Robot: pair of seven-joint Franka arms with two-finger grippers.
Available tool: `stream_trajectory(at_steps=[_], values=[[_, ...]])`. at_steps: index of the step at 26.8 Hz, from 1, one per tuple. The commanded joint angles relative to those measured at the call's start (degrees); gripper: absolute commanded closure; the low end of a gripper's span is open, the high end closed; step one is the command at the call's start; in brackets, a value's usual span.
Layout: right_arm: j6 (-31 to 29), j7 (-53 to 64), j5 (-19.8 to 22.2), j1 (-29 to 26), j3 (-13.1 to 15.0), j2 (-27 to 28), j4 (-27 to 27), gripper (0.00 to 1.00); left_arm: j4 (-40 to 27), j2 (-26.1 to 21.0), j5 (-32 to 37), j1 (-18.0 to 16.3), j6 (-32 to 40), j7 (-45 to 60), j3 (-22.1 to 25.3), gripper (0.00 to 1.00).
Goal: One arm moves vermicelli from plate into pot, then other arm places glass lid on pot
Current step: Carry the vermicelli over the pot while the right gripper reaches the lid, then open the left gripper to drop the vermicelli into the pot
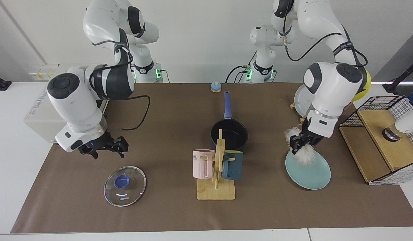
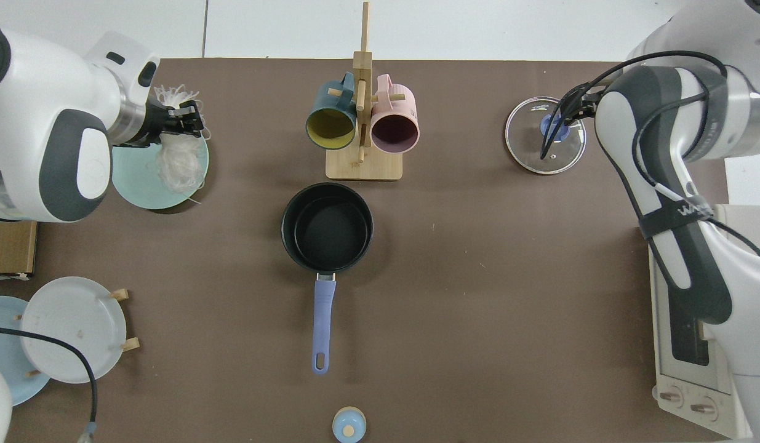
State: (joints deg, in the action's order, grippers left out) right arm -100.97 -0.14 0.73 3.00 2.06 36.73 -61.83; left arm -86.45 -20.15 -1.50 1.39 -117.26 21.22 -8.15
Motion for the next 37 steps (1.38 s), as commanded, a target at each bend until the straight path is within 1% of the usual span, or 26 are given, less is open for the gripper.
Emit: stream_trajectory(at_steps=[1, 5, 8, 11, 13, 15, 17, 21, 25, 27, 30, 31, 32, 33, 34, 35, 36, 37], values=[[-1.85, -2.05, 0.23, 0.61, 0.75, 7.47, 6.45, 0.01, -5.73, 3.45, -0.43, 4.05, 0.81, 6.01, -1.86, 1.00], [-6.33, -2.14, 0.32, 0.61, 0.84, 10.03, 6.81, 0.01, -10.31, 5.12, -0.61, 4.50, -0.68, 9.10, -6.08, 1.00], [-8.80, -2.14, 0.32, 0.61, 1.46, 11.52, 6.81, 0.01, -12.94, 5.12, -1.04, 4.50, -1.65, 11.02, -9.16, 1.00], [-10.82, -2.14, 0.23, 0.52, 1.46, 12.67, 6.72, 0.01, -15.93, 5.12, -1.75, 4.50, -3.40, 12.79, -11.53, 1.00], [-10.91, -2.40, 0.23, 0.69, 1.46, 12.85, 6.72, 0.01, -17.17, 4.16, -1.75, 4.67, -6.21, 13.23, -12.15, 1.00], [-10.83, -2.75, 0.23, 0.87, 1.46, 12.76, 6.72, 0.01, -18.83, 3.02, -1.75, 5.63, -8.94, 14.46, -12.42, 1.00], [-10.83, -2.67, 0.15, 0.78, 1.02, 12.76, 6.63, 0.01, -20.33, 3.19, -1.75, 5.81, -10.09, 14.99, -12.50, 1.00], [-10.83, -2.58, 0.15, 0.87, 0.84, 12.76, 6.11, 0.02, -20.43, 2.75, -1.75, 5.73, -11.05, 14.99, -12.51, 1.00], [-11.35, -2.67, 0.15, 0.96, 0.84, 13.11, 5.93, 0.02, -21.30, 1.44, -1.75, 5.81, -14.83, 15.17, -12.51, 1.00], [-12.14, -2.58, 0.15, 0.87, 0.84, 13.46, 5.76, 0.02, -21.39, 1.26, -1.75, 5.73, -15.89, 15.17, -12.51, 0.97], [-12.67, -2.40, 0.06, 0.69, 0.76, 13.55, 4.79, 0.02, -21.39, 0.99, -1.75, 5.29, -17.20, 15.08, -12.42, 0.90], [-12.93, -2.40, -0.20, 0.69, 0.84, 13.55, 4.35, 0.02, -21.39, 0.91, -1.75, 5.11, -17.91, 15.08, -12.42, 0.84], [-12.94, -2.40, -0.29, 0.78, 0.84, 13.55, 3.91, 0.02, -21.48, 0.90, -1.75, 5.02, -18.44, 15.17, -12.42, 0.74], [-12.94, -2.49, -0.47, 0.78, 0.84, 13.55, 3.56, 0.02, -21.39, 0.90, -1.75, 4.94, -18.53, 15.25, -12.42, 0.63], [-12.94, -2.49, -0.56, 0.78, 0.76, 13.55, 3.30, 0.02, -21.39, 0.82, -1.75, 4.94, -18.53, 15.95, -12.42, 0.46], [-13.02, -2.49, -0.56, 0.70, 0.84, 13.55, 2.95, 0.02, -21.39, 0.82, -1.75, 4.94, -18.53, 17.44, -12.42, 0.19], [-13.11, -2.58, -0.56, 0.69, 0.76, 13.55, 2.77, 0.02, -21.30, 0.82, -1.75, 4.94, -18.53, 18.84, -12.42, 0.00], [-13.28, -2.58, -0.56, 0.69, 0.75, 13.55, 2.68, 0.02, -21.30, 0.82, -1.66, 5.02, -18.18, 19.03, -12.42, 0.00]])
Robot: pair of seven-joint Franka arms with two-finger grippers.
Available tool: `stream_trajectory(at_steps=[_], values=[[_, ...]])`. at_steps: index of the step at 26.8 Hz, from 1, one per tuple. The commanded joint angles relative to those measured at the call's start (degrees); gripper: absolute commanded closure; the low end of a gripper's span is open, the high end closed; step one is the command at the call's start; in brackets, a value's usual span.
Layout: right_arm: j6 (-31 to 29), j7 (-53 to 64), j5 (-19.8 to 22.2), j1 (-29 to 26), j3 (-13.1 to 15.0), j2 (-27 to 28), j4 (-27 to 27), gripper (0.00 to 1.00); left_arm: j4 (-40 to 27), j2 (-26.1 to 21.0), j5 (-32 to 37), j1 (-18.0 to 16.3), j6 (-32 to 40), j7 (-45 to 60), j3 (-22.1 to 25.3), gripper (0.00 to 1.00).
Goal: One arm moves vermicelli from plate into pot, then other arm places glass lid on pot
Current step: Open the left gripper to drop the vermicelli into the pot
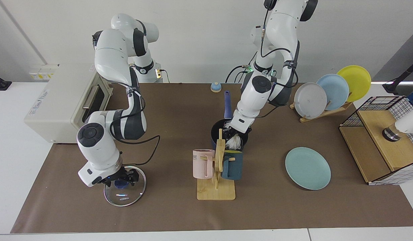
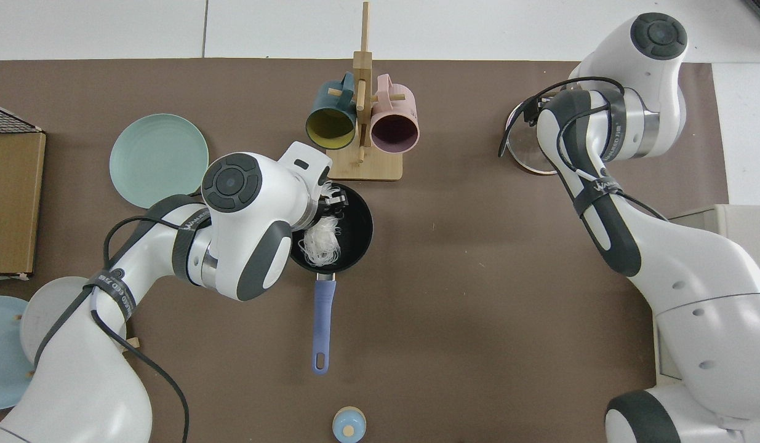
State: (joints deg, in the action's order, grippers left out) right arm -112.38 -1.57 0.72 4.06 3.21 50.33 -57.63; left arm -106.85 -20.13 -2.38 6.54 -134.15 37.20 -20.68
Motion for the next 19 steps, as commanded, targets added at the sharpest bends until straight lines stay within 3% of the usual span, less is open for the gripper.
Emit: stream_trajectory(at_steps=[1, 6, 8, 10, 13, 15, 16, 19], values=[[-1.88, -1.15, -0.54, -0.37, -0.32, -0.06, -1.61, 0.02, -0.65, 0.88, -0.78, -0.13, -0.50, 3.14, 0.11, 0.00], [-1.88, -1.24, -0.63, -0.28, -0.32, -0.14, -1.61, 0.02, 1.63, 2.73, -0.34, -1.62, 5.03, 3.05, 0.81, 0.00], [-1.88, -1.24, -0.71, -0.37, -0.32, -0.14, -1.61, 0.06, 4.09, 3.43, -0.08, -3.72, 8.89, 2.88, 0.73, 0.00], [-1.88, -1.24, -0.72, -0.37, -0.40, -0.23, -1.70, 0.24, 6.64, 4.48, 0.10, -5.22, 13.10, 1.66, 0.81, 0.00], [-1.79, -0.89, -0.45, -0.28, -0.31, -0.32, -1.70, 0.71, 10.07, 6.24, 0.09, -6.98, 20.05, -4.66, 1.86, 0.01], [-1.79, -0.80, -0.45, -0.46, -0.31, -0.41, -1.70, 0.93, 11.57, 7.21, 0.01, -7.68, 24.27, -9.05, 3.18, 0.01], [-1.79, -0.80, -0.36, -0.46, -0.40, -0.41, -1.70, 1.00, 12.10, 7.82, 0.09, -7.95, 26.12, -10.82, 4.14, 0.01], [-1.79, -0.71, -0.19, -0.37, -0.31, -0.41, -1.70, 1.00, 12.36, 10.28, 0.10, -7.86, 29.03, -15.04, 7.74, 0.01]])
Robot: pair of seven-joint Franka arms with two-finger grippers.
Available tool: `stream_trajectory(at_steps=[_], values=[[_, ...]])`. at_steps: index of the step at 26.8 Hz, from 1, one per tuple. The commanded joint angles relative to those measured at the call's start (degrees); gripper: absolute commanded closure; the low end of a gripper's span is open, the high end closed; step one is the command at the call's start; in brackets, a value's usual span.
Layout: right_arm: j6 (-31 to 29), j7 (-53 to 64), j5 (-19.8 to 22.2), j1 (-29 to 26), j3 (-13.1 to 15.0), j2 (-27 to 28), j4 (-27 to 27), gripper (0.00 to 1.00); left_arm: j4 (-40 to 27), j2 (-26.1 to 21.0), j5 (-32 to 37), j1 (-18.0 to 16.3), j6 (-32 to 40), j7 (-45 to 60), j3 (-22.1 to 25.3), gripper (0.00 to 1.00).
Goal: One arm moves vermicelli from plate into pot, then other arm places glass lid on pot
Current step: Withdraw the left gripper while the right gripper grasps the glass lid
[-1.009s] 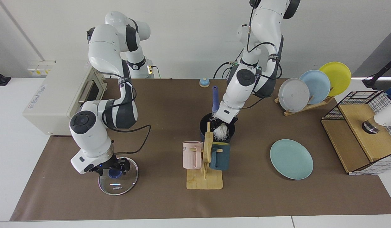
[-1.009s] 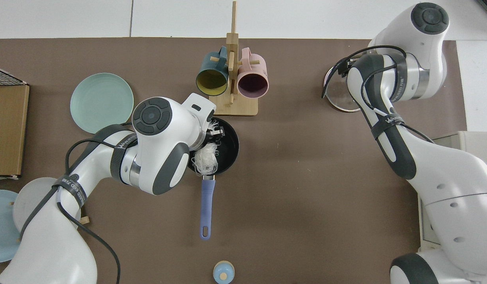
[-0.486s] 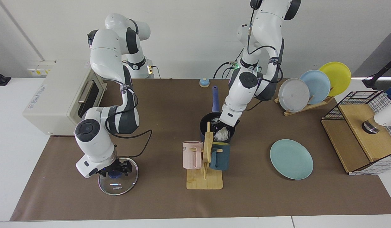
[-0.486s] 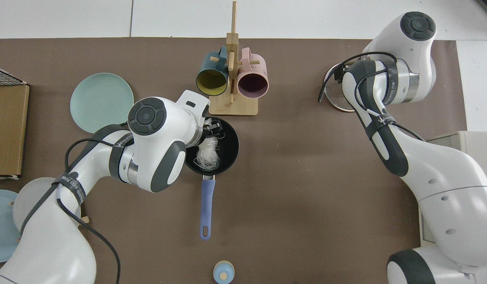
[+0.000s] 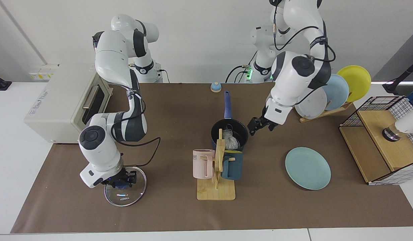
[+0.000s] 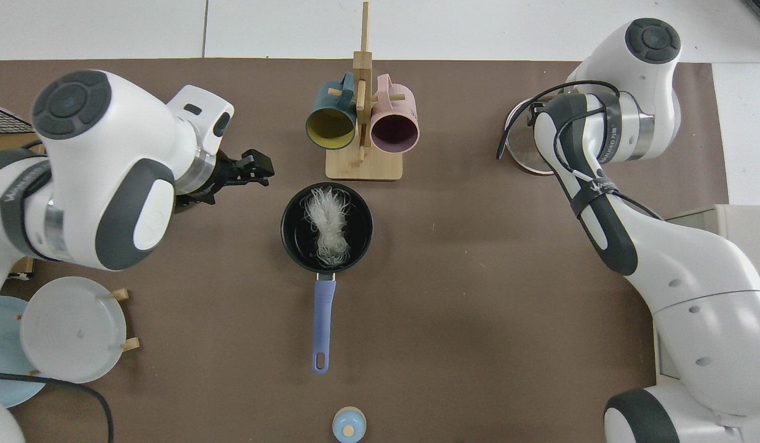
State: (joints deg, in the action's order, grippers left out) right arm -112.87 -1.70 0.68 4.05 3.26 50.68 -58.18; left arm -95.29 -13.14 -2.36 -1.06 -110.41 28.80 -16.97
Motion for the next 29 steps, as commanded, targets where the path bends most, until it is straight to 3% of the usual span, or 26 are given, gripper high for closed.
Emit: stream_trajectory(at_steps=[1, 7, 15, 22, 29], values=[[-1.30, -0.67, -0.16, -0.27, -0.36, -0.85, -1.14, 1.00, 0.81, 4.34, -0.01, -0.26, 5.90, -7.87, 5.09, 0.01], [0.01, -0.67, 0.37, 0.17, -0.28, -2.25, -1.14, 1.00, 0.63, 10.06, -0.01, -0.43, 11.61, -16.92, 11.16, 0.01], [6.86, -0.94, -0.60, 2.01, -0.36, -9.01, -1.32, 1.00, -1.91, 14.02, -0.10, -0.52, 17.34, -26.51, 16.09, 0.01], [14.95, -1.73, -0.77, 4.30, -0.36, -18.50, -5.44, 1.00, -2.45, 14.28, -0.10, -0.26, 16.63, -25.90, 16.27, 0.00], [22.16, -7.52, -0.60, 7.90, -0.36, -24.05, -5.71, 1.00, -1.74, 14.02, -0.01, -0.52, 16.81, -25.99, 16.18, 0.00]])
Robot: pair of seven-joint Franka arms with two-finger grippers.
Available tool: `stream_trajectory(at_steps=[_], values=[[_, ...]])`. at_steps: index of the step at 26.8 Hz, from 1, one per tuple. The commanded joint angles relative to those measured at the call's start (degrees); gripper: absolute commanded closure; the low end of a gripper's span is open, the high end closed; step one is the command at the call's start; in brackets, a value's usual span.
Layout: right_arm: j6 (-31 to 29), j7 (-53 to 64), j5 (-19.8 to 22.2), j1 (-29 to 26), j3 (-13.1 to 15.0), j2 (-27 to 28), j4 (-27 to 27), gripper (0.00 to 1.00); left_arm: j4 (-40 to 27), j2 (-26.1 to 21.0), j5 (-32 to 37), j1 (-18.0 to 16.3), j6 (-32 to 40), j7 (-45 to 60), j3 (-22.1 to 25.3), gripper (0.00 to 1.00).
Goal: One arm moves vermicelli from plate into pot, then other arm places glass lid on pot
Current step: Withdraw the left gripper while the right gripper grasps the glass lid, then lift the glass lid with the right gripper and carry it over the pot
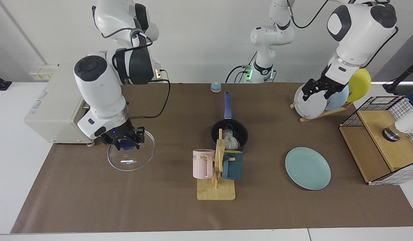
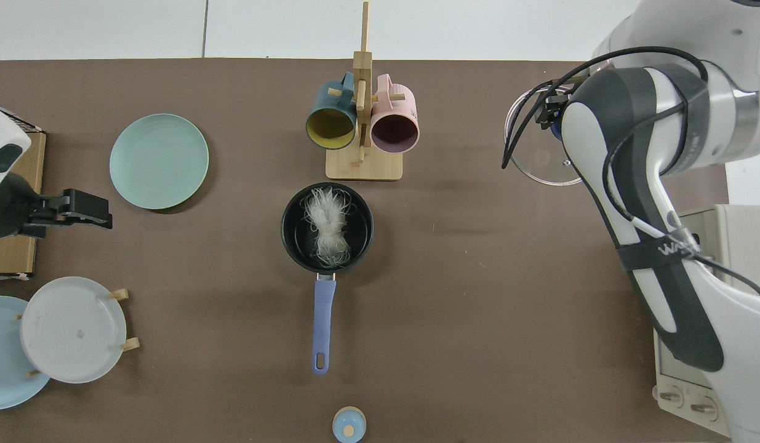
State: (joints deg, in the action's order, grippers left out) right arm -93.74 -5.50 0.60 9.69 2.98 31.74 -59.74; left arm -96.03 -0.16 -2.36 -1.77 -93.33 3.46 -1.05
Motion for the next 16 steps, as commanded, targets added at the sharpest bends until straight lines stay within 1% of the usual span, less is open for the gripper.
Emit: stream_trajectory(at_steps=[1, 3, 11, 14, 16], values=[[3.65, -5.03, -0.43, 3.14, -0.08, -5.37, -4.25, 1.00, -1.00, 1.04, -0.01, 0.28, -0.27, -0.65, 0.26, 0.00], [3.66, -8.63, 0.28, 4.72, 0.01, -5.63, -4.25, 1.00, -1.00, 1.12, -0.01, 0.45, -0.27, -0.65, 0.09, 0.00], [3.74, -22.07, 0.19, 14.12, 0.36, -5.37, -4.07, 1.00, -0.91, 1.13, -0.01, 0.89, -0.27, -0.65, -0.44, 0.00], [2.87, -28.23, 0.28, 17.11, 0.45, -3.88, -3.55, 1.00, -0.91, 1.13, -0.01, 0.81, -0.27, -0.65, -0.44, 0.00], [2.60, -30.96, 0.19, 18.52, 0.36, -1.95, -2.32, 1.00, -0.91, 1.13, -0.01, 0.63, -0.27, -0.65, -0.44, 0.00]])
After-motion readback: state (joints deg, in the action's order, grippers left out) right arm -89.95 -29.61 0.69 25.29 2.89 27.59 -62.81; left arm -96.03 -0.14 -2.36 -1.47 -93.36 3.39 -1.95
